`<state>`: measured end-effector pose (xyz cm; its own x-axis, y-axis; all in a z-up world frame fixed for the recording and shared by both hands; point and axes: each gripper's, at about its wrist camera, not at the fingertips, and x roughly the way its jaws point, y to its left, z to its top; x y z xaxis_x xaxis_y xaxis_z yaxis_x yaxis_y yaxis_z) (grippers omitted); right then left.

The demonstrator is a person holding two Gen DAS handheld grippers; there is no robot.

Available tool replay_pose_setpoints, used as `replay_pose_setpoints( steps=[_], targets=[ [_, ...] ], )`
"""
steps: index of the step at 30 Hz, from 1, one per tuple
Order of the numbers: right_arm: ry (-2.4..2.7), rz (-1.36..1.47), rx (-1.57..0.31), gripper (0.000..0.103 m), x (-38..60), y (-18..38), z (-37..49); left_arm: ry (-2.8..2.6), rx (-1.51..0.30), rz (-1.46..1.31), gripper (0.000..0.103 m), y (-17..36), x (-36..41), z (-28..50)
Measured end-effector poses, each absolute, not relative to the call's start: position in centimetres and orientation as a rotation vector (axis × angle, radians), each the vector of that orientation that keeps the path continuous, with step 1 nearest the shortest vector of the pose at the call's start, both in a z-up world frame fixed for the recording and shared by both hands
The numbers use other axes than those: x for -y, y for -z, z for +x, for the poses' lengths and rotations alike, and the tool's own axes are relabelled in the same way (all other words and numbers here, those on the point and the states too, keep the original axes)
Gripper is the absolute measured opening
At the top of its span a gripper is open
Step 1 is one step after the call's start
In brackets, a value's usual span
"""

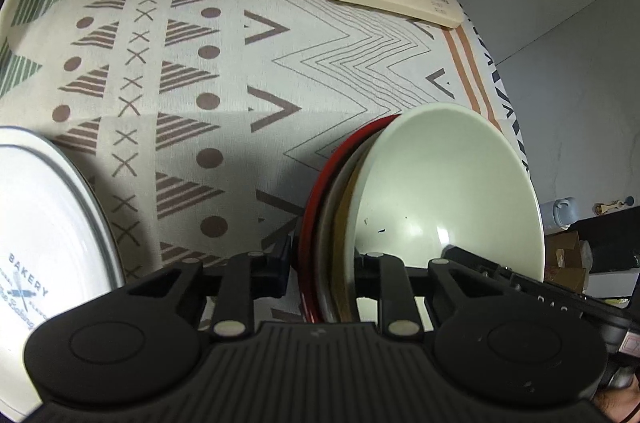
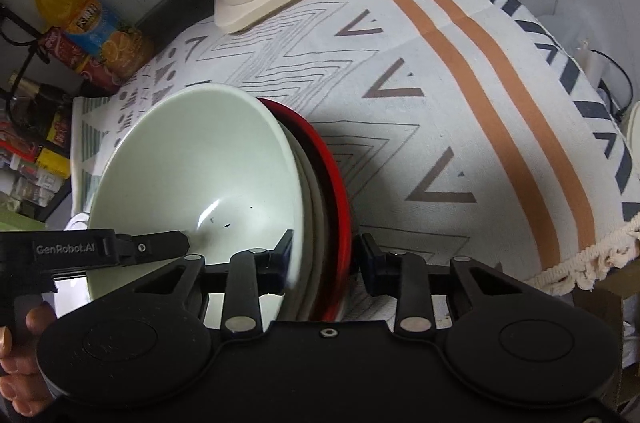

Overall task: Organize plates and bowls
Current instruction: 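Carry the red bowl stack with the right tool over the plate stack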

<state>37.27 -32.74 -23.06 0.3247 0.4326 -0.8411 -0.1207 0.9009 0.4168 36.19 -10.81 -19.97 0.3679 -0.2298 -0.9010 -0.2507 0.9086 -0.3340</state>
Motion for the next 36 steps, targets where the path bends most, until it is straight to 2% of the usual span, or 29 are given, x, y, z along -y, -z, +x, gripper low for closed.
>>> replay_pose_setpoints(
  steps=[13,36],
  targets=[
    [-0.415,0.310,-1.132,0.030,30.7,20.9,37.8,-0.065,-1.123,-0.478,0.023,16.7,7.7,35.1],
    [-0.617,0.216,-1.079,0.030,20.5,15.9,37.4,-0.244,-0.986,-0.591,0.023,12.3,-2.2,29.0]
  ],
)
